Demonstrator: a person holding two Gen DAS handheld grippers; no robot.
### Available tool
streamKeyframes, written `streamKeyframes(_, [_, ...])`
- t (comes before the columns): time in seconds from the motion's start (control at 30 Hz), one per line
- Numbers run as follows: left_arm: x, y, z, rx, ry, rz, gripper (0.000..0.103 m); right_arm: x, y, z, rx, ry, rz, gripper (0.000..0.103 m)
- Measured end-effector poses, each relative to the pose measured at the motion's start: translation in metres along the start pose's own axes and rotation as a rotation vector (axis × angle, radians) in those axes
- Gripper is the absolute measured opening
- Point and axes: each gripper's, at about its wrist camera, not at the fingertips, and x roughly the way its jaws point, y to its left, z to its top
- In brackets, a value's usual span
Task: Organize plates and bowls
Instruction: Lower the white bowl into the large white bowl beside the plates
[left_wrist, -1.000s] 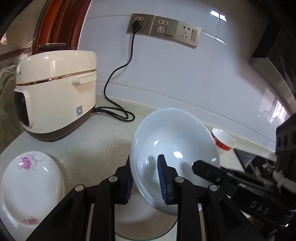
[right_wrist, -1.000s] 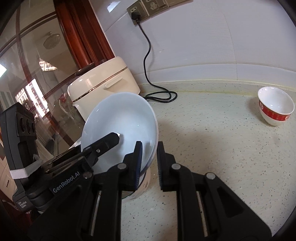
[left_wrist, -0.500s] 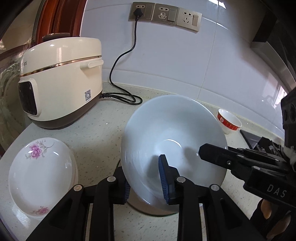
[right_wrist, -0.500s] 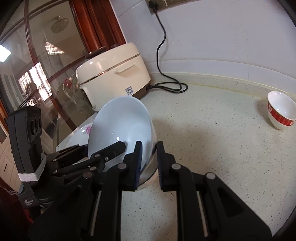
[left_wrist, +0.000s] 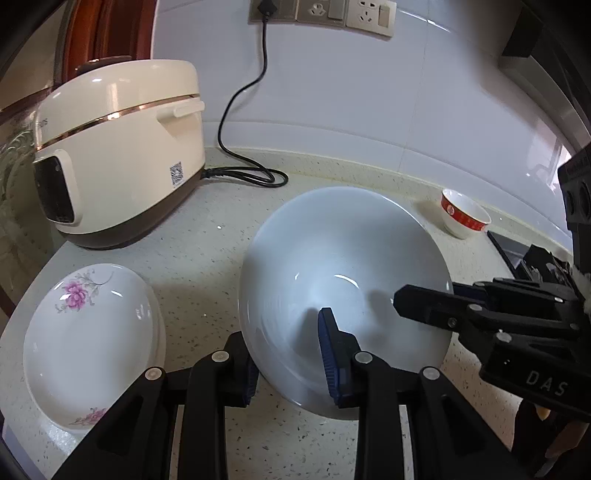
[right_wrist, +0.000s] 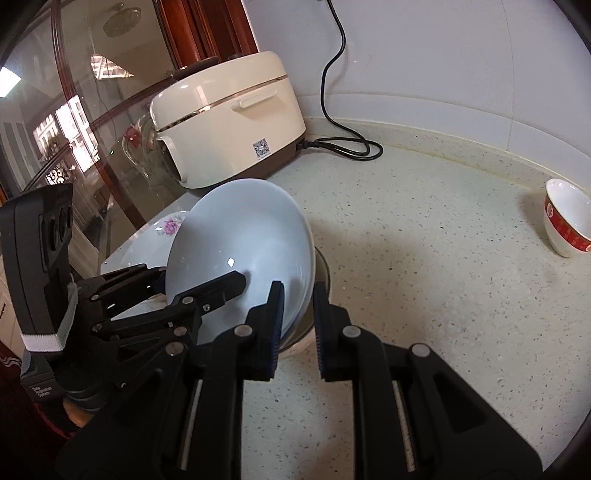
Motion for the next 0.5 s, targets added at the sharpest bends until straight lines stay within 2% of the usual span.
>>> streamKeyframes(0.33, [0.000, 0.000, -0.001, 0.007, 0.009, -0.006, 0.033, 0.009, 0.011, -0.003, -0.076, 0.016, -0.088, 0.023])
streamKeyframes(0.4, [-0.001, 0.000, 0.000, 0.003, 0.013, -0.012, 0.037, 0.009, 0.011, -0.003, -0.076, 0.014, -0.091, 0.023])
streamKeyframes(0.43, [-0.001, 0.001, 0.001, 0.003, 0.011, -0.015, 0.041, 0.009, 0.010, -0.003, -0.077, 0.009, -0.095, 0.025])
streamKeyframes(0.5, [-0.003, -0.001, 0.001, 0.006, -0.006, 0.005, 0.043, 0.009, 0.010, -0.003, -0.074, -0.003, -0.099, 0.031])
